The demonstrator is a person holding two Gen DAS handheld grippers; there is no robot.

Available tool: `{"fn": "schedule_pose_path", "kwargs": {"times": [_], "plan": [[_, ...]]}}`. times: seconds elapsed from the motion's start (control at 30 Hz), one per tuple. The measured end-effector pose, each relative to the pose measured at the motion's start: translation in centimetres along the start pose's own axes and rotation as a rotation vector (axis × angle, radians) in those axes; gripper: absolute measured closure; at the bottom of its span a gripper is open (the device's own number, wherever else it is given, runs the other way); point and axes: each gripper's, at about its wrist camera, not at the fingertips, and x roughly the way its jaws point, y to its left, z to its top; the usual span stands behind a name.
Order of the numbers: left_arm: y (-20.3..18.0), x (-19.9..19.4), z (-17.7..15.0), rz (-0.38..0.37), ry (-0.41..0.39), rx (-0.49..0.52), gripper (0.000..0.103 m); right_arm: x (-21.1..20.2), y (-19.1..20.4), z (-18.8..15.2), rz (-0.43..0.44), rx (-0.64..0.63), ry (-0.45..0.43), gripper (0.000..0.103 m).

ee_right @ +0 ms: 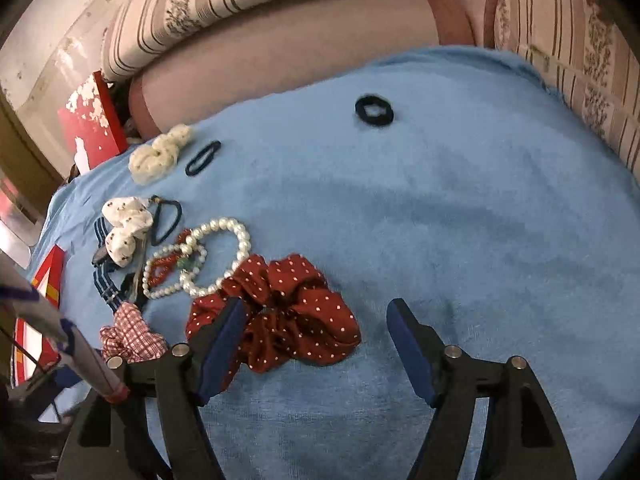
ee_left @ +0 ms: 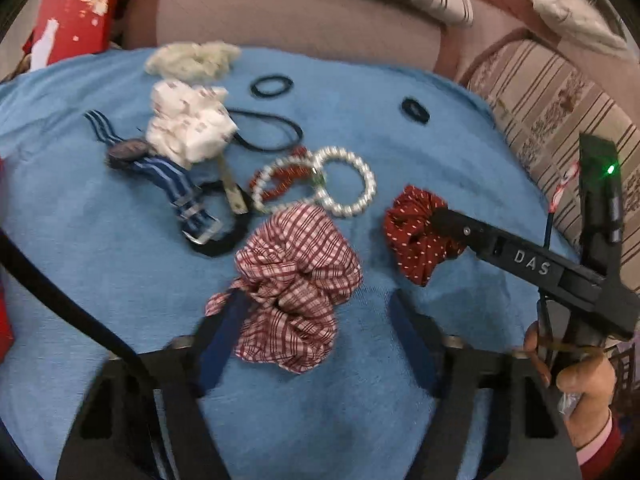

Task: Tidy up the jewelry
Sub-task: 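Grasp the red-white plaid scrunchie with the left gripper while the right gripper grasps the red polka-dot scrunchie, then carry both scrunchies into the red tray and open both grippers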

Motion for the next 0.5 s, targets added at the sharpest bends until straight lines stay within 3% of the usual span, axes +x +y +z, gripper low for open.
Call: {"fn": "schedule_pose_path", "kwargs": {"times": [0.03, 0.07, 0.1, 0.13, 0.17, 0.3, 0.5], "plan": [[-0.3, 0.5, -0.1, 0.011, 0.021, 0.007, 0.084, 0.3, 0.0, 0.0, 0.012, 0.009, 0.01, 0.026], [-0.5, 0.9, -0.2, 0.028, 0.039, 0.016, 0.093, 0.5, 0.0, -0.1, 0.028, 0.016, 0.021, 0.036], [-0.6, 0.9, -0.4, 0.042, 0.036, 0.019, 0.094, 0.7, 0.1, -0.2, 0.056, 0.019, 0.038, 0.049], [-0.6, 0.6, -0.5, 0.04, 0.028, 0.019, 0.095, 0.9, 0.3, -0.3, 0.077, 0.019, 0.058, 0.078], [-0.6, -0.3, -0.7, 0.038, 0.016, 0.017, 0.095, 0.9, 0.4, -0.4, 0.076, 0.016, 0.059, 0.085], [0.5, -4.8, -1.3, 0.032, -0.068, 0.003, 0.095, -0.9, 1.4, -0.6, 0.062, -0.019, -0.015, 0.089], [4.4, -12.4, -2.4, 0.104, -0.241, -0.032, 0.095, -3.4, 2.6, -1.3, 0.055, -0.026, -0.091, 0.091]]}}
